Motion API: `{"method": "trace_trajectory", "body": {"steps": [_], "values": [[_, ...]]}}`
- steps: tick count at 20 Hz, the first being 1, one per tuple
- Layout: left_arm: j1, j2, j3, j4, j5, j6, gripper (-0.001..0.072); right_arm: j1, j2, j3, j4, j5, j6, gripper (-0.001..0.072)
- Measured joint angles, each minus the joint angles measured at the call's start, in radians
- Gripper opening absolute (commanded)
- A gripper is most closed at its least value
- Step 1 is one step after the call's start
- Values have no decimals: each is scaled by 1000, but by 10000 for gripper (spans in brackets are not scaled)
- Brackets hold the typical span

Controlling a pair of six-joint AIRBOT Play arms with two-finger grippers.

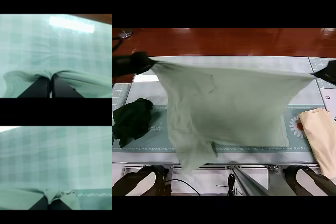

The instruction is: Fold the shirts.

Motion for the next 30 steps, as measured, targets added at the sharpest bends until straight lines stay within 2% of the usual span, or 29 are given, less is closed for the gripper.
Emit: {"method": "trace_trajectory", "body": {"steps": [2,6,10,14,20,23,26,27,28,29,30], "values": [[-37,-149,74,0,60,-13,19,0,-160,54,54,-56,-18,17],[-78,-403,243,-2,120,-122,19,8,-442,243,159,-101,-18,17],[-92,-544,342,-5,97,-183,19,37,-624,375,179,-85,5,18],[-55,-579,401,-8,-44,-177,19,23,-671,413,175,-12,6,17],[-1,-602,416,24,-396,-39,20,-20,-642,374,100,177,-37,18],[5,-619,352,61,-459,-15,20,3,-638,257,65,186,-52,18],[2,-650,311,77,-482,-3,21,26,-638,143,30,138,-57,25],[-2,-660,304,77,-488,-1,120,31,-639,114,24,118,-56,206],[-6,-668,300,77,-497,1,500,34,-640,94,22,100,-54,617],[-10,-672,298,77,-503,4,703,35,-640,82,27,91,-50,626],[-11,-676,301,82,-509,3,702,36,-640,75,30,93,-47,625]]}}
